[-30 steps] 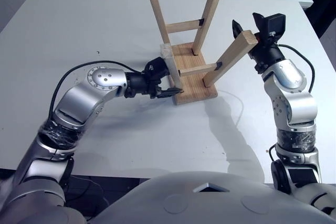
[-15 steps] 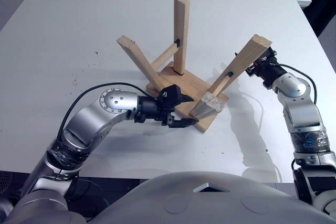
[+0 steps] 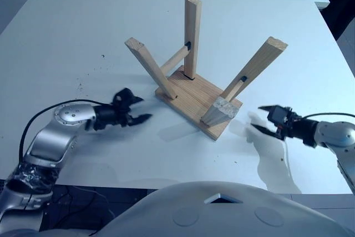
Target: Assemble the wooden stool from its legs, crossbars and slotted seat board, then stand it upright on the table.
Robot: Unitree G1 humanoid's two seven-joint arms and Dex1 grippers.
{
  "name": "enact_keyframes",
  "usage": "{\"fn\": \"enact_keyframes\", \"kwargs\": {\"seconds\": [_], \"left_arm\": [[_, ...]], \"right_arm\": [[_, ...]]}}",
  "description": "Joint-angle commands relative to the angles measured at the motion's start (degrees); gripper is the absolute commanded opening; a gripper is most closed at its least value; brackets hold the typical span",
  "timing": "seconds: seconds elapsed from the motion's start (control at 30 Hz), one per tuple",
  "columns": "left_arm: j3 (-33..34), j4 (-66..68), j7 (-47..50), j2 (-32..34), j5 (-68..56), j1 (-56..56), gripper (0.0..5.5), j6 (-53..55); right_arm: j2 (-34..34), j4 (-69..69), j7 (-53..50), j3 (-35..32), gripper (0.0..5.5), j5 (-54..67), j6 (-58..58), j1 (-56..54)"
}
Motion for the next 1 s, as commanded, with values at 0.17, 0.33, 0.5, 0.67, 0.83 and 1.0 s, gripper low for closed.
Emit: {"fn": "enact_keyframes", "kwargs": {"seconds": [0.17, 0.33, 0.5, 0.67, 0.83, 1.0], "left_arm": [[-5.07, 31.1, 2.73, -11.75, 12.08, -18.05, 3.49, -26.13], [-7.3, 40.71, -0.06, -15.39, 15.05, -21.13, 3.49, -38.28], [-10.8, 26.19, -11.4, -10.38, 12.58, -8.21, 3.49, -41.48], [-9.27, 5.54, -9.79, -6.9, 7.05, 4.31, 3.49, -32.32], [-4.17, -11.7, -5.84, -5.72, -0.98, 10.32, 3.49, -19.26], [3.8, -25.68, -9.02, 0.08, -10.33, 20.5, 3.49, -9.18]], "right_arm": [[0.97, 0.46, -0.4, 8.21, 2.99, -2.57, 2.43, -3.01], [3.33, 1.99, -2.81, 13.28, 2.99, -5.51, 2.67, -5.85], [7.71, 1.35, -5.49, 15.71, 2.99, -4.73, 5.27, -9.02], [10.35, -3.8, -6.38, 13.46, 2.99, -0.42, 8.89, -7.49], [9.32, -10.86, -3.23, 7.78, 2.99, 6.18, 13.2, -5.15], [6.58, -16.21, 1.37, -0.18, 2.99, 14.71, 18.34, -5.72]]}}
